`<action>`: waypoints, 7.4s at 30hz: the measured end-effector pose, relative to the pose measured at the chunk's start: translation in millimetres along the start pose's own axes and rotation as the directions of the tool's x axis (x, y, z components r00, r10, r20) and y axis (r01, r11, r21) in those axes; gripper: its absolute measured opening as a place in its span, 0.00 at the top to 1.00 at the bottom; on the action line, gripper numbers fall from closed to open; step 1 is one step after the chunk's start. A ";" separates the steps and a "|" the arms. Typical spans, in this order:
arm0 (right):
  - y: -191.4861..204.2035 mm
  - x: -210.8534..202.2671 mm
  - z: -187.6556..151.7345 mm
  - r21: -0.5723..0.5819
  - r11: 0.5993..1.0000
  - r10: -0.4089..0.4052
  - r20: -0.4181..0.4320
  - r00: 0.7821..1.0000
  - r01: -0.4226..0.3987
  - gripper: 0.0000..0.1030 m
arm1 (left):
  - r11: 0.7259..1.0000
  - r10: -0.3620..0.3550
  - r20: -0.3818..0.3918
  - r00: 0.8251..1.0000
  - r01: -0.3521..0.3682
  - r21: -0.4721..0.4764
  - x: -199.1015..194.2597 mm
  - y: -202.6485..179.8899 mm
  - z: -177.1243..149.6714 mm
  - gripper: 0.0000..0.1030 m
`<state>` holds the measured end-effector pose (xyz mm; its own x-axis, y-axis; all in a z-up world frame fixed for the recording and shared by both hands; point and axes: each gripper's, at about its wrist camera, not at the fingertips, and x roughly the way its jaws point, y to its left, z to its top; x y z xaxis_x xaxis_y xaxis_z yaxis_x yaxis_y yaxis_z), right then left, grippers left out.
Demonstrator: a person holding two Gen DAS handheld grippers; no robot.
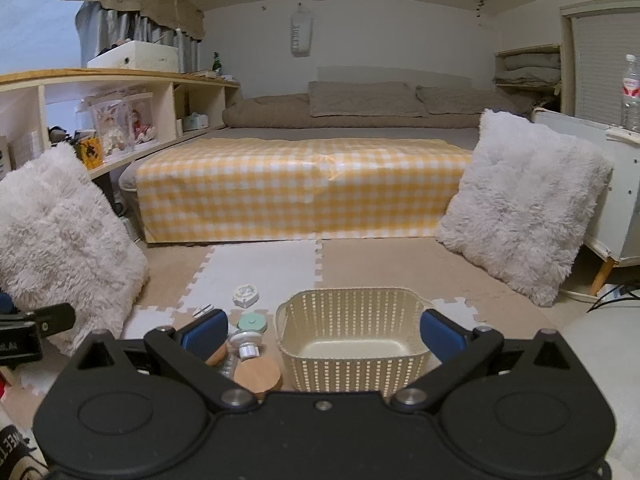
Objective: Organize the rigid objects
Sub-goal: 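Grasp the cream basket rim with the right tool while lowering the left tool toward the cork coaster, then close the left tool on the round cork coaster and lift it, then carry the cork coaster into the basket and open the left tool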
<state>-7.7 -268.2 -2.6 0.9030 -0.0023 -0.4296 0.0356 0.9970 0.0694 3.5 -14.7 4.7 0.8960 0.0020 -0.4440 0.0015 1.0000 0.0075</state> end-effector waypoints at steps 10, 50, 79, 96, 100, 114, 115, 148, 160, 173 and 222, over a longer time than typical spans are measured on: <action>-29.4 20.3 17.9 0.158 0.986 0.054 -0.022 0.998 -0.050 0.00 | 0.999 -0.015 -0.009 1.000 0.015 -0.033 6.6 8.0 14.8 0.00; -129.0 230.1 17.7 0.126 0.990 0.000 -0.441 0.897 0.062 0.75 | 0.985 -0.132 -0.308 0.942 0.161 0.070 225.9 11.1 33.8 0.00; -127.4 243.5 9.5 0.075 0.991 -0.063 -0.490 0.869 0.114 0.95 | 0.885 -0.106 -0.593 0.798 0.347 0.309 291.0 -28.3 -34.5 0.00; -129.1 244.1 9.6 0.083 0.990 -0.060 -0.491 0.869 0.115 0.94 | 0.957 -0.087 -0.627 0.774 0.241 0.165 310.6 -13.0 -29.2 0.08; -128.5 244.1 8.8 0.082 0.990 -0.063 -0.490 0.869 0.118 0.94 | 0.960 -0.099 -0.643 0.759 0.242 0.138 309.2 -11.6 -27.0 0.16; -127.7 243.8 8.9 0.078 0.990 -0.065 -0.492 0.868 0.118 0.94 | 0.967 -0.142 -0.649 0.747 0.244 0.069 321.6 -3.6 -23.2 0.00; -127.6 243.4 8.6 0.078 0.990 -0.065 -0.492 0.868 0.118 0.94 | 0.968 -0.154 -0.657 0.738 0.246 0.049 325.3 -2.1 -24.1 0.00; -129.9 244.1 8.5 0.097 0.989 -0.051 -0.498 0.866 0.114 0.94 | 0.945 -0.243 -0.569 0.786 0.325 0.046 253.0 -31.4 27.1 0.05; -130.2 244.7 9.3 0.099 0.988 -0.051 -0.501 0.864 0.116 0.94 | 0.845 -0.471 -0.421 0.775 0.534 0.039 217.1 -117.9 38.2 0.05; -129.1 244.1 10.1 0.107 0.987 -0.052 -0.506 0.861 0.122 0.94 | 0.800 -0.416 -0.406 0.813 0.540 0.262 244.1 -183.6 2.4 0.05; -130.8 243.0 7.0 0.143 0.984 -0.020 -0.491 0.871 0.104 0.89 | 0.751 -0.429 -0.443 0.787 0.583 0.309 167.2 -169.5 15.9 0.00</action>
<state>210.0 -399.7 -109.7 0.5759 0.0161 -0.8174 0.1898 0.9698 0.1528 160.1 -183.9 -56.5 0.5076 -0.4240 -0.7500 0.6613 0.7498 0.0237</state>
